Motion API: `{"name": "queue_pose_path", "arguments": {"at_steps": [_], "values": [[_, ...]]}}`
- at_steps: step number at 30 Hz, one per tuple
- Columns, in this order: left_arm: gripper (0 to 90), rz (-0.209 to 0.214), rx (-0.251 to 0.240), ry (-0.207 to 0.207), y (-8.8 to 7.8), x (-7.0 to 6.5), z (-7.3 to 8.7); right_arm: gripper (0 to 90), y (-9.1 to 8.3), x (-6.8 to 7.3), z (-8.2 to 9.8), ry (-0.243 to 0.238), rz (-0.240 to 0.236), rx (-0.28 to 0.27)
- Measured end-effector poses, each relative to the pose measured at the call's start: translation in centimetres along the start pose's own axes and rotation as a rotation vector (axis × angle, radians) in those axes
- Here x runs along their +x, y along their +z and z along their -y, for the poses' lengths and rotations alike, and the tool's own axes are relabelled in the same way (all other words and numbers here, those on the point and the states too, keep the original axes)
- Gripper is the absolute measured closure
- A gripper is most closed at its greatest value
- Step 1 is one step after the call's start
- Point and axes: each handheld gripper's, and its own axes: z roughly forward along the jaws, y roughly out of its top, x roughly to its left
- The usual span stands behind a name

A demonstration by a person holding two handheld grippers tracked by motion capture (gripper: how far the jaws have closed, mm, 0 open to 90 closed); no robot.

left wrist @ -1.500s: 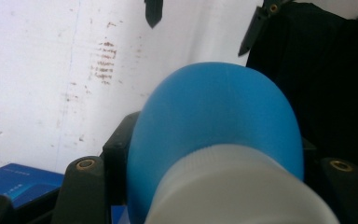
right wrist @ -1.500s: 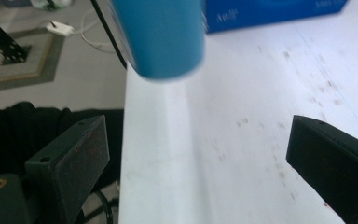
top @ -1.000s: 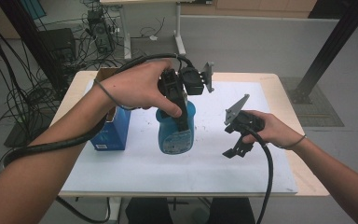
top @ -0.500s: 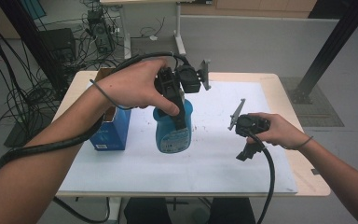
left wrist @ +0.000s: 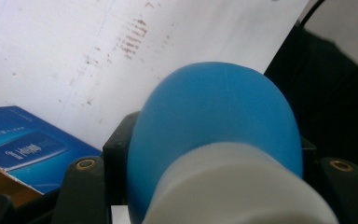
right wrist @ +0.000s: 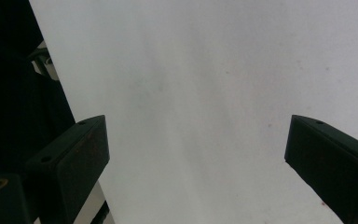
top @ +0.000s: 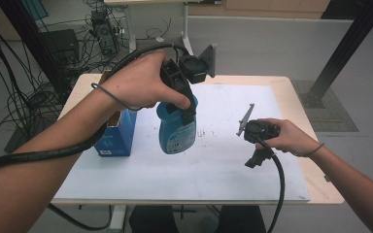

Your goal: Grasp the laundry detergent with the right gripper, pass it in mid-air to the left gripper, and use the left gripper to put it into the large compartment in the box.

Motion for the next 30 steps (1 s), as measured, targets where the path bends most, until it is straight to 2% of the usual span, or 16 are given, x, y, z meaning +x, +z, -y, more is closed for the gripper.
{"name": "queue_pose_path", "arguments": {"at_steps": [5,6,14,19,30], "values": [[39.0,0.003,-0.029,-0.069,-1.2,0.5,-0.3,5.9,0.1,0.1,-0.2,-0.004,0.001,0.003],[38.9,0.001,-0.035,-0.094,-1.5,0.8,-0.3,5.7,0.2,0.1,-0.3,-0.006,-0.001,-0.005],[39.0,-0.051,-0.057,-0.196,-3.9,2.6,-0.4,5.0,0.4,0.1,-0.5,-0.007,-0.005,-0.01],[38.9,-0.064,-0.077,-0.257,-5.2,4.2,0.1,4.9,0.4,0.0,-0.5,-0.006,-0.003,-0.009],[39.0,-0.106,-0.106,-0.437,-7.4,8.7,2.4,4.8,0.5,-0.2,-0.7,0.0,-0.003,-0.021]]}}
